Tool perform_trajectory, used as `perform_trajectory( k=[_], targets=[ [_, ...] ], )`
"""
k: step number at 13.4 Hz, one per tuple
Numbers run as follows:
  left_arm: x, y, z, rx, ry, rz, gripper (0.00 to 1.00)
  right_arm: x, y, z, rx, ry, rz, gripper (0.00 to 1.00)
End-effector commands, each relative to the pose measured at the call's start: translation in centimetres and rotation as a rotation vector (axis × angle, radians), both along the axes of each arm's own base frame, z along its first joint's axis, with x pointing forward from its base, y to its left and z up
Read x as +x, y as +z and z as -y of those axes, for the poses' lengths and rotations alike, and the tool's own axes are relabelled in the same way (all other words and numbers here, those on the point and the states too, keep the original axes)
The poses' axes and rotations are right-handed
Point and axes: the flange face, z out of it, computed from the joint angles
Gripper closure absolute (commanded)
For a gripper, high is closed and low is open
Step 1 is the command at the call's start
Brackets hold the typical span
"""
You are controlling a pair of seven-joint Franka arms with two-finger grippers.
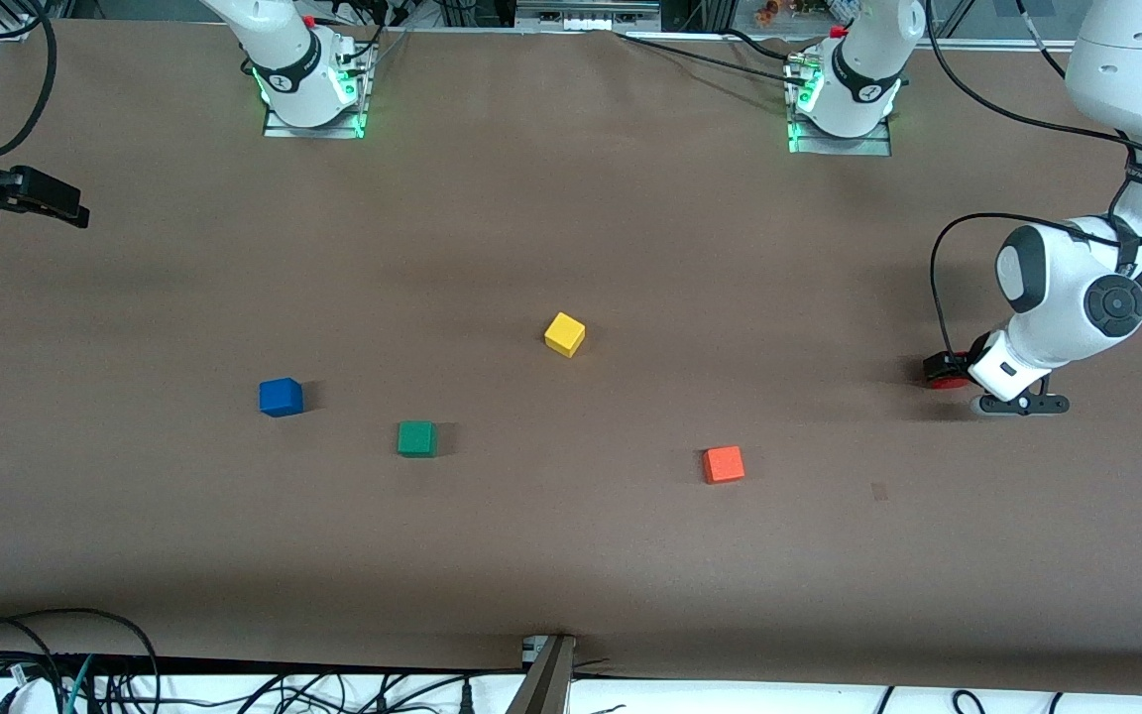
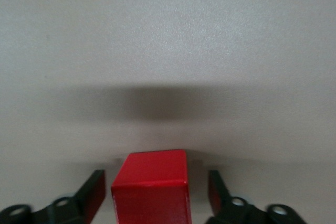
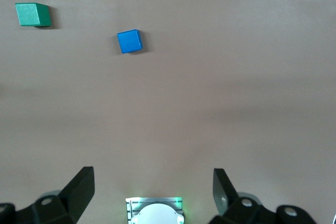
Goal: Pass red block to right arm, stack on blue
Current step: 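Lower the left gripper over the red cube and close on it, then lift the red cube with the left gripper while the right gripper approaches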
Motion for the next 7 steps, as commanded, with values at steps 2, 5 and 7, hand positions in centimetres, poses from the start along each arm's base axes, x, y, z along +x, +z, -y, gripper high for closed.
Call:
perform_trajectory(
  k=[2, 5, 7],
  targets=[
    [-0.1, -0.3, -0.1, -0.007, -0.010, 0.003, 0.70, 0.0, 0.2, 0.2, 0.010, 0.004, 0.008, 0.00],
    [0.3, 0.1, 0.0, -0.006, -0.016, 0.011, 0.82, 0.0, 0.1, 0.1, 0.010, 0.006, 0.006, 0.00],
    [0.9, 1.7, 0.3, -0.005, -0.050, 0.034, 0.82, 0.0, 0.1, 0.1, 0.013, 0.004, 0.008, 0.00]
  ],
)
